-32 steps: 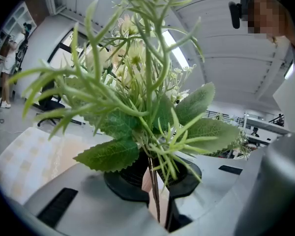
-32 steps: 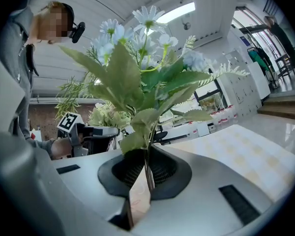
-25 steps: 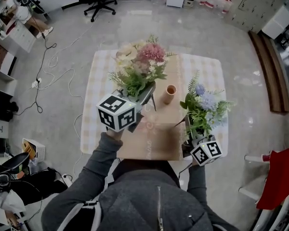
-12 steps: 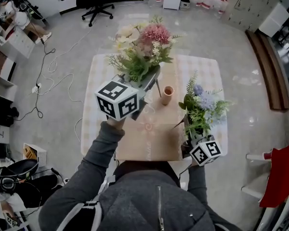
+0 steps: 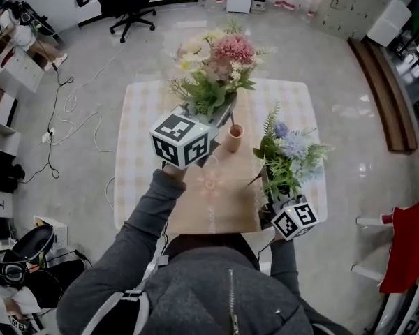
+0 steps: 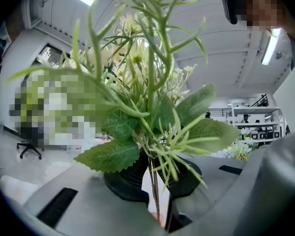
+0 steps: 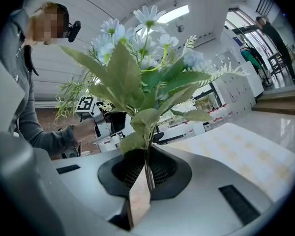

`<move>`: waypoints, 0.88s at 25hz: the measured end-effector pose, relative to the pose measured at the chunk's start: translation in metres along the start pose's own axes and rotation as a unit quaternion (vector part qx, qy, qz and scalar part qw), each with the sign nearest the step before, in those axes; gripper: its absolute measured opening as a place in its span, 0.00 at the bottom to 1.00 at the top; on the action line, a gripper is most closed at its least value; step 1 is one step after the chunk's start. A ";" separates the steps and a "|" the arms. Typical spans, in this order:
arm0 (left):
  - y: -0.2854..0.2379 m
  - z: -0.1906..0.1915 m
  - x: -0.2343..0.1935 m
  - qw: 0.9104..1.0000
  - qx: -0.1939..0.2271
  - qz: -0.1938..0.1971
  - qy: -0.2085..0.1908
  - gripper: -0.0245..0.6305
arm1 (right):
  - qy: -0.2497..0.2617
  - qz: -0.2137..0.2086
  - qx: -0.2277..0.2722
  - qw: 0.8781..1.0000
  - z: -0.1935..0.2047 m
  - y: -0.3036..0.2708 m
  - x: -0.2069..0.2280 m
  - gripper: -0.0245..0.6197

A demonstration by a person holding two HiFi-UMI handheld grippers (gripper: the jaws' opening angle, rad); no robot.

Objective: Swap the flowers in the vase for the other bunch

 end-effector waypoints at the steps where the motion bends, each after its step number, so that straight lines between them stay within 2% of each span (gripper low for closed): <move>1: -0.003 0.005 0.000 1.000 -0.001 0.001 0.000 0.11 | 0.000 0.000 -0.002 1.000 0.001 0.000 0.000 0.08; 8: -0.017 0.040 -0.001 1.000 -0.018 -0.007 -0.013 0.11 | -0.001 0.003 -0.006 1.000 0.003 0.000 -0.001 0.08; 22: -0.023 0.099 0.001 0.999 -0.042 0.008 -0.008 0.11 | -0.002 0.007 -0.008 1.000 0.006 0.000 0.003 0.08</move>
Point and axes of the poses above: the fingertips, and each gripper's own axes: y backward along the fingers, x to its right, z out of its underside, the point moved 2 cm from there along y, backward along the fingers, and after that the axes turned 9 degrees about z, right-handed, at the moved point
